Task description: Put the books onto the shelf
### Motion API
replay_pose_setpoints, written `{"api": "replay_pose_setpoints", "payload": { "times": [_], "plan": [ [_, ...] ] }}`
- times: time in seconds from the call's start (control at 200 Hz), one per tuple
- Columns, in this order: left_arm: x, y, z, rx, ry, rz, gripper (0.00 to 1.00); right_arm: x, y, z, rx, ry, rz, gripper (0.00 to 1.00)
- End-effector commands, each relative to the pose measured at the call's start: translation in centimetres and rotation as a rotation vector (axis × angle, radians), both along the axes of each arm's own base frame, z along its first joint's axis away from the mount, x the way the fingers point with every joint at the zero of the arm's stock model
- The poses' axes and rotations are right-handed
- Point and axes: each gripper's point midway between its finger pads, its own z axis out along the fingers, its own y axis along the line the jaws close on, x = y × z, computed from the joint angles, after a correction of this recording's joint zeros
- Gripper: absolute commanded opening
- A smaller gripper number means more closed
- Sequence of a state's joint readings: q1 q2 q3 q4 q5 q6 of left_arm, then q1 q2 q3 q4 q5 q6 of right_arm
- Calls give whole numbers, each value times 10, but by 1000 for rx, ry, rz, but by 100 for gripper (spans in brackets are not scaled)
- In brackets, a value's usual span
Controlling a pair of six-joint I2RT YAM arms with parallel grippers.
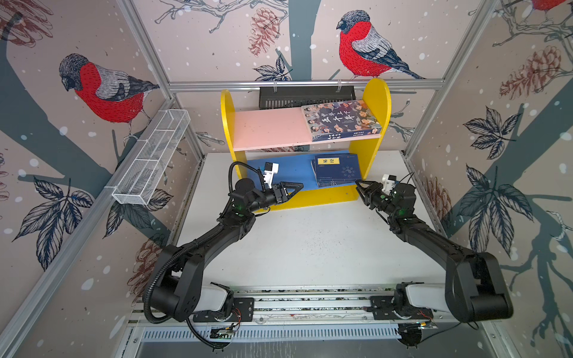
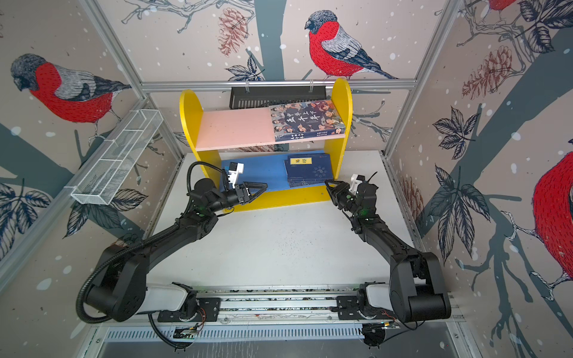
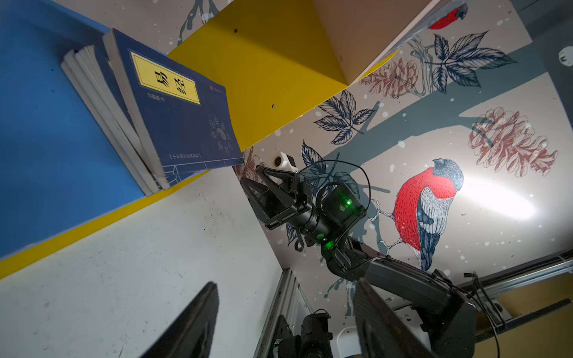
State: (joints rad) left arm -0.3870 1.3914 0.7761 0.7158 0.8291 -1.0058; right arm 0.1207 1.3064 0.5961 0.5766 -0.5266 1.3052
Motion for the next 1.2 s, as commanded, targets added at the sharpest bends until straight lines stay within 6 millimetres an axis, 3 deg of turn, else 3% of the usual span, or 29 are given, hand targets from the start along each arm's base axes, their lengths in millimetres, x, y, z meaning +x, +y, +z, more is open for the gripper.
{"api": "replay_pose_setpoints", "payload": {
  "times": [0.0,0.365,0.605,0.876,1.001,1.031,1.196],
  "plan": [
    [11,-4,-9,56,-32,36,68,2,2,3,-10,-20,-17,38],
    [36,-31,-31,128,51,116,65,13,4,-2,7,-16,-42,32],
    [57,-36,-42,148,129,186,64,26,4,-2,14,-17,-40,29],
    [62,-43,-55,158,141,169,63,38,2,-8,16,-5,-37,20],
    [63,-47,-57,142,148,152,62,40,-1,-10,18,-3,-37,17],
    [66,-50,-45,124,127,148,62,40,-2,-10,17,-2,-38,17],
    [70,-53,-45,112,127,139,62,41,-8,-11,4,2,-39,14]
  ]
}}
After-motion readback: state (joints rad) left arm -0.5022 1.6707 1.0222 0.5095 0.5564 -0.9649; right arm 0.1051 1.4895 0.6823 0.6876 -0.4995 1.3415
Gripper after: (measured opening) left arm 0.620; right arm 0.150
